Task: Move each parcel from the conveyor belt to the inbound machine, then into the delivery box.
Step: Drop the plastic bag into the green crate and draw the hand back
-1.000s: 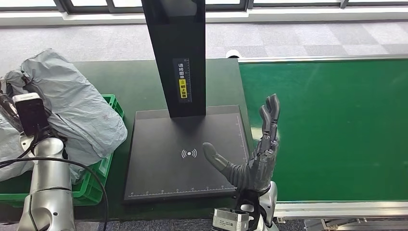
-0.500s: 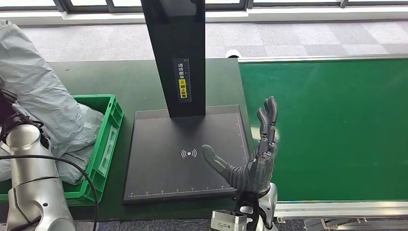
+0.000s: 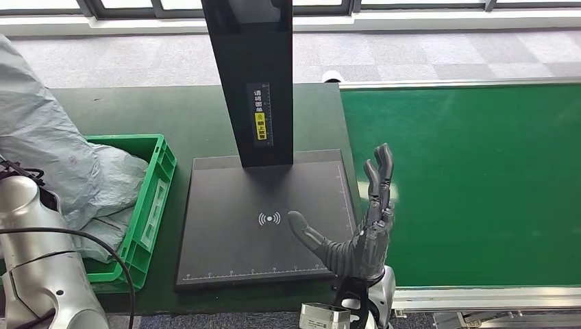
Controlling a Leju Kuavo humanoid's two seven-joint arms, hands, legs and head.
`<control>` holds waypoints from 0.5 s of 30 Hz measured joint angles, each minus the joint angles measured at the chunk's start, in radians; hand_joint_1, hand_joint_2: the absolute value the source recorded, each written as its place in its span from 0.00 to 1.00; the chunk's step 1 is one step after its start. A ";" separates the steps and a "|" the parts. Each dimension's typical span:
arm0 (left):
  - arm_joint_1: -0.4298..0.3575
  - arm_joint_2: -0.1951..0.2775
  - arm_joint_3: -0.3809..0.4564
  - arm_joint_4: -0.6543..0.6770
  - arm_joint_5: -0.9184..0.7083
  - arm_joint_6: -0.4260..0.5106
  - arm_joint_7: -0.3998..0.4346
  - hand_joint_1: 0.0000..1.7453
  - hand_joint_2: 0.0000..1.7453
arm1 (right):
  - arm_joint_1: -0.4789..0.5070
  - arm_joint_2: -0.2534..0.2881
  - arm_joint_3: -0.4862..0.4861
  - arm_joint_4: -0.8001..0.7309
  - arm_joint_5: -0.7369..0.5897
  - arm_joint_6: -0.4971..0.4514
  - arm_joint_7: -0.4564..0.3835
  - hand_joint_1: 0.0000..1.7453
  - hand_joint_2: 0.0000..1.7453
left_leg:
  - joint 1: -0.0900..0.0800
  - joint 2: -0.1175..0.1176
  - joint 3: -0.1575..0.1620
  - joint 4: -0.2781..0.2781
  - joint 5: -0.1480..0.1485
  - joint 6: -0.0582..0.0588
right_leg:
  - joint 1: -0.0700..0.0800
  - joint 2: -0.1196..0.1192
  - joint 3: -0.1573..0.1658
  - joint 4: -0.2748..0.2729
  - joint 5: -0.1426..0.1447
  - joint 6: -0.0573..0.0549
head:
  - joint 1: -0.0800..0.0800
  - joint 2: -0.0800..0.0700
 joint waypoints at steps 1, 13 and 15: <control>-0.001 0.000 0.004 -0.001 0.004 0.000 0.000 0.00 1.00 | 0.002 0.000 0.000 0.000 0.001 0.000 0.000 0.00 1.00 | 0.000 0.000 0.000 0.000 0.000 0.000 | 0.000 0.000 0.000 0.000 0.000 0.000 | 0.000 0.000; -0.010 -0.003 0.059 0.014 0.020 0.000 0.000 0.00 0.00 | 0.013 0.000 -0.004 0.000 0.017 0.000 0.000 0.00 1.00 | 0.000 0.000 0.000 0.000 0.000 0.000 | 0.000 0.000 0.000 0.000 0.000 0.000 | 0.000 0.000; -0.012 -0.003 0.065 0.020 0.019 0.000 0.000 0.00 0.00 | 0.013 0.000 -0.006 0.000 0.017 0.000 0.000 0.00 1.00 | 0.000 0.000 0.000 0.000 0.000 0.000 | 0.000 0.000 0.000 0.000 0.000 0.000 | 0.000 0.000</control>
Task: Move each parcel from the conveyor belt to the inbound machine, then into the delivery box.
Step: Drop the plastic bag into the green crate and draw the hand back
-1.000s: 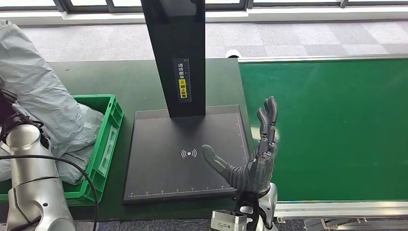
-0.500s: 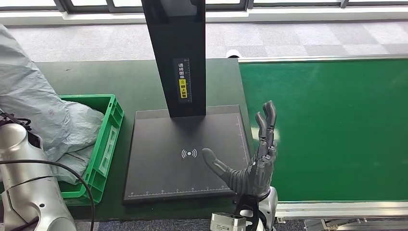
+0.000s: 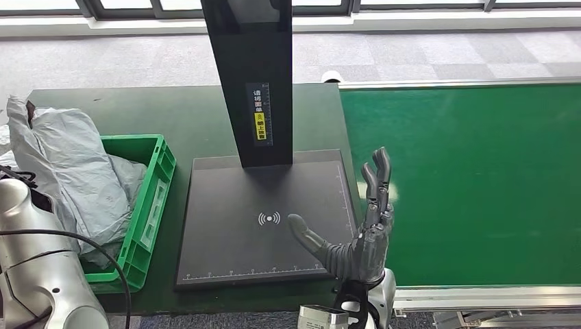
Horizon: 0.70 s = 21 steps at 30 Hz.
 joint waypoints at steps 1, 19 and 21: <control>0.000 0.000 0.001 0.003 0.000 0.000 0.000 0.00 0.00 | 0.000 0.000 -0.001 0.000 0.000 0.000 0.000 0.00 1.00 | 0.000 0.000 0.000 0.000 0.000 0.000 | 0.000 0.000 0.000 0.000 0.000 0.000 | 0.000 0.000; -0.010 0.003 0.025 0.036 0.103 0.000 0.000 0.00 0.00 | 0.005 0.000 -0.003 0.005 0.000 0.000 0.000 0.00 1.00 | 0.000 0.000 0.000 0.000 0.000 0.000 | 0.000 0.000 0.000 0.000 0.000 0.000 | 0.000 0.000; 0.015 0.001 0.003 0.008 0.150 0.000 -0.001 0.00 0.00 | 0.004 0.000 -0.003 0.012 -0.016 0.000 0.000 0.00 1.00 | 0.000 0.000 0.000 0.000 0.000 0.000 | 0.000 0.000 0.000 0.000 0.000 0.000 | 0.000 0.000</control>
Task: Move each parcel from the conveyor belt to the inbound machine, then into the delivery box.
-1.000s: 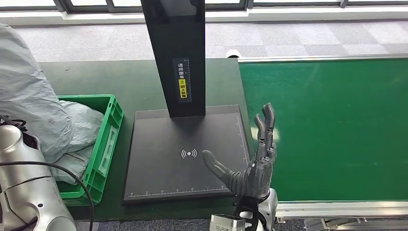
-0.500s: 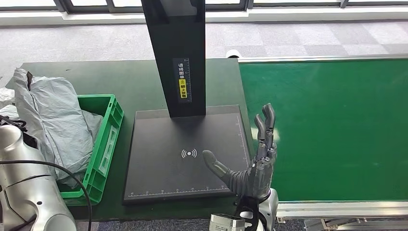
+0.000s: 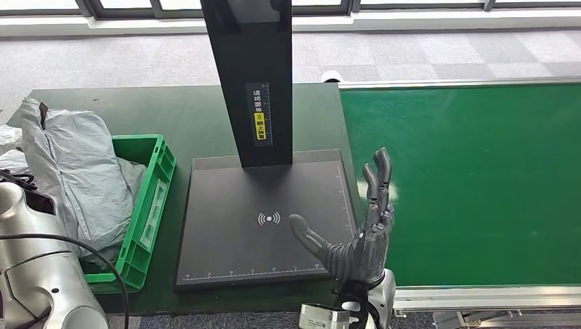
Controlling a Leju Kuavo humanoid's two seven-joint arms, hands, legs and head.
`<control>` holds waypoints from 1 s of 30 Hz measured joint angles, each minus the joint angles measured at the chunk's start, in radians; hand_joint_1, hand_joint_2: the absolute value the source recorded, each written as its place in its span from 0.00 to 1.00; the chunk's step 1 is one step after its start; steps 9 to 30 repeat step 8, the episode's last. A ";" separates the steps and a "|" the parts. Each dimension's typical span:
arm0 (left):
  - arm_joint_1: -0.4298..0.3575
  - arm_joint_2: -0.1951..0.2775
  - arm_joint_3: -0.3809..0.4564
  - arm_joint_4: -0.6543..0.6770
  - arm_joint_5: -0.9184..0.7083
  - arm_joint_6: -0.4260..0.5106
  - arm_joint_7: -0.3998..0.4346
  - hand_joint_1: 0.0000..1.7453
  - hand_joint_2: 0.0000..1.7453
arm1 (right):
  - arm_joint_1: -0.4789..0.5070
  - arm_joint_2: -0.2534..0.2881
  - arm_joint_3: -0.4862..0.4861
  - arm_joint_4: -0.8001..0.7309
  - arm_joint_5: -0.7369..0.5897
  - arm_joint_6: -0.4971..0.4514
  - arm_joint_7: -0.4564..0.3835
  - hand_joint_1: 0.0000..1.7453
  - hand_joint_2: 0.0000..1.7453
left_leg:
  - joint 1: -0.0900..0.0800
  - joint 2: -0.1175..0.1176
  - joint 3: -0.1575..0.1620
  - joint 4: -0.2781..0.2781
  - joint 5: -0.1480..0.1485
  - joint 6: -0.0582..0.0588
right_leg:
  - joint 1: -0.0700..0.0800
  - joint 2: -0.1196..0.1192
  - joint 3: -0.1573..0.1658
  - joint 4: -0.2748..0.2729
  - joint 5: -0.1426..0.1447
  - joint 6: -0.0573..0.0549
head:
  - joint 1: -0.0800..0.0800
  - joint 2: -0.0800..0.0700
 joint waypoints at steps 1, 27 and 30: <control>0.012 -0.001 -0.014 -0.013 0.013 0.000 0.000 0.00 0.00 | 0.000 0.000 0.000 0.004 -0.006 0.000 0.000 0.00 1.00 | 0.000 0.000 0.000 0.000 0.000 0.000 | 0.000 0.000 0.000 0.000 0.000 0.000 | 0.000 0.000; 0.055 -0.006 -0.071 -0.065 0.068 -0.028 -0.002 0.00 1.00 | -0.005 -0.002 0.000 0.030 -0.040 0.002 0.000 0.00 1.00 | 0.000 0.000 0.000 0.000 0.000 0.000 | 0.000 -0.001 0.000 0.000 0.000 0.000 | 0.000 0.000; 0.055 -0.006 -0.071 -0.065 0.068 -0.028 -0.002 0.00 1.00 | -0.005 -0.002 0.000 0.030 -0.040 0.002 0.000 0.00 1.00 | 0.000 0.000 0.000 0.000 0.000 0.000 | 0.000 -0.001 0.000 0.000 0.000 0.000 | 0.000 0.000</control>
